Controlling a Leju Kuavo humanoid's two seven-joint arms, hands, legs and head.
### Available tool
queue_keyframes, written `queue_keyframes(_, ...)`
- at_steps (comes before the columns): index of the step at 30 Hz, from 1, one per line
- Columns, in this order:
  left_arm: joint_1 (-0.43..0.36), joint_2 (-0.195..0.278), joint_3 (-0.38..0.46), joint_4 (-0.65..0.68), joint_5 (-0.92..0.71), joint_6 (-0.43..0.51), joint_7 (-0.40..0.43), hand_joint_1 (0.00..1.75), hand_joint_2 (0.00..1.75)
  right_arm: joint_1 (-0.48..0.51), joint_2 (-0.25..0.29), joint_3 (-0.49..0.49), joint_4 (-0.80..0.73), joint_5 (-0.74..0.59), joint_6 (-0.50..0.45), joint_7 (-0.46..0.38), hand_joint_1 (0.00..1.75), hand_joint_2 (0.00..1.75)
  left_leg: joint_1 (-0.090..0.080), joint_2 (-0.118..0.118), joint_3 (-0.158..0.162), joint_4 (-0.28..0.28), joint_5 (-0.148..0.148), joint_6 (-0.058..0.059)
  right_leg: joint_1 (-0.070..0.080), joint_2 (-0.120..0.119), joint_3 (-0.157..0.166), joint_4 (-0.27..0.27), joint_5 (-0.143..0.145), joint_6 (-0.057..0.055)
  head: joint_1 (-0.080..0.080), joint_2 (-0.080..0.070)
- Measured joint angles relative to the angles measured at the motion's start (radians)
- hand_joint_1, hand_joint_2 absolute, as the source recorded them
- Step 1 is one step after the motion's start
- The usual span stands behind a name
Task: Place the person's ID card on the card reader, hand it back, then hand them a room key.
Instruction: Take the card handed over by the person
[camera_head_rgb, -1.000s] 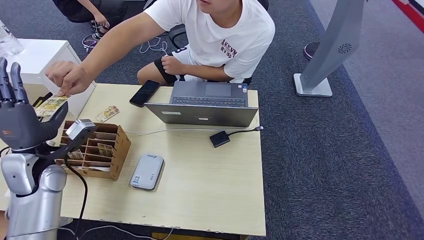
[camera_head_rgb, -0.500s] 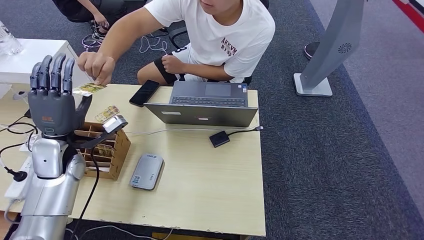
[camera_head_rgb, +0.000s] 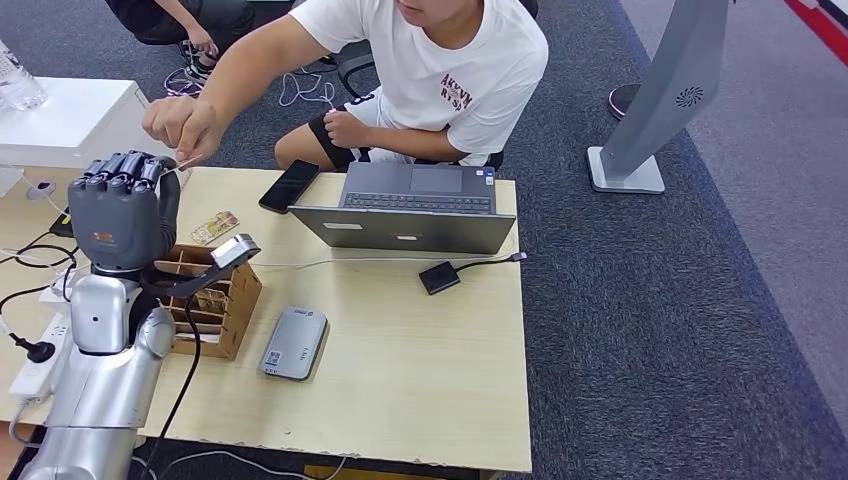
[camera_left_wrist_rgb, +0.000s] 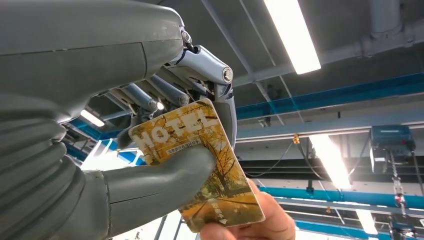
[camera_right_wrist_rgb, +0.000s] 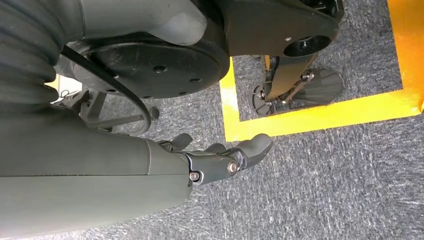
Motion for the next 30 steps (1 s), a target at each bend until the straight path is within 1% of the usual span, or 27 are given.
queue_keyframes(9, 0.002, -0.006, -0.009, -0.007, 0.054, 0.000, -0.031, 1.75, 1.75, 0.000, 0.000, 0.000, 0.000, 0.000, -0.003, 0.000, 0.00, 1.75, 0.000, 0.000, 0.000, 0.000, 0.000, 0.000, 0.000, 0.000, 0.000, 0.000, 0.000, 0.000, 0.000, 0.000)
queue_keyframes(13, 0.026, -0.012, -0.018, -0.045, 0.103, 0.001, -0.058, 1.75, 1.75, 0.000, 0.000, 0.000, 0.000, -0.004, -0.005, -0.002, 0.00, 1.75, 0.000, 0.000, 0.000, 0.000, 0.000, 0.000, 0.000, 0.000, 0.000, 0.000, 0.000, 0.000, 0.000, 0.000)
queue_keyframes(15, 0.066, -0.015, -0.031, -0.083, 0.125, 0.001, -0.075, 1.75, 1.75, 0.000, 0.002, 0.000, 0.000, -0.007, -0.011, -0.003, 0.00, 1.75, 0.000, 0.001, 0.000, 0.000, 0.000, 0.000, 0.000, 0.001, 0.000, 0.000, 0.000, 0.000, 0.000, 0.000)
queue_keyframes(18, 0.160, -0.015, -0.069, -0.150, 0.123, 0.001, -0.078, 1.75, 1.75, 0.002, 0.006, 0.000, 0.000, -0.016, -0.019, -0.005, 0.00, 1.75, 0.000, 0.002, 0.000, 0.000, -0.001, 0.000, 0.000, 0.002, 0.000, 0.000, 0.000, 0.000, 0.000, 0.000)
queue_keyframes(21, 0.258, -0.010, -0.122, -0.202, 0.096, 0.000, -0.055, 1.75, 1.75, 0.003, 0.010, -0.001, 0.000, -0.019, -0.021, -0.009, 0.00, 1.75, 0.000, 0.002, -0.001, 0.000, -0.001, 0.000, 0.000, 0.002, -0.001, 0.000, -0.001, 0.000, 0.000, 0.000)
queue_keyframes(23, 0.307, -0.002, -0.158, -0.219, 0.086, -0.004, -0.033, 1.75, 1.75, 0.004, 0.012, -0.002, 0.000, -0.019, -0.022, -0.010, 0.00, 1.75, 0.000, 0.002, -0.001, 0.000, -0.001, 0.001, 0.000, 0.002, -0.001, 0.000, -0.001, 0.001, 0.000, 0.000)
queue_keyframes(26, 0.352, 0.013, -0.204, -0.225, 0.078, -0.026, 0.001, 1.75, 1.75, 0.004, 0.013, -0.006, 0.000, -0.021, -0.022, -0.013, 0.00, 1.75, 0.000, 0.001, -0.001, 0.000, -0.001, 0.001, 0.000, 0.001, -0.001, 0.000, -0.001, 0.001, 0.000, 0.000)
queue_keyframes(30, 0.375, 0.028, -0.255, -0.221, 0.075, -0.084, 0.031, 1.75, 1.75, 0.004, 0.015, -0.011, 0.000, -0.022, -0.022, -0.020, 0.00, 1.75, 0.000, 0.001, -0.001, 0.000, -0.001, 0.001, 0.000, 0.001, 0.000, 0.000, 0.000, 0.000, 0.000, 0.000)
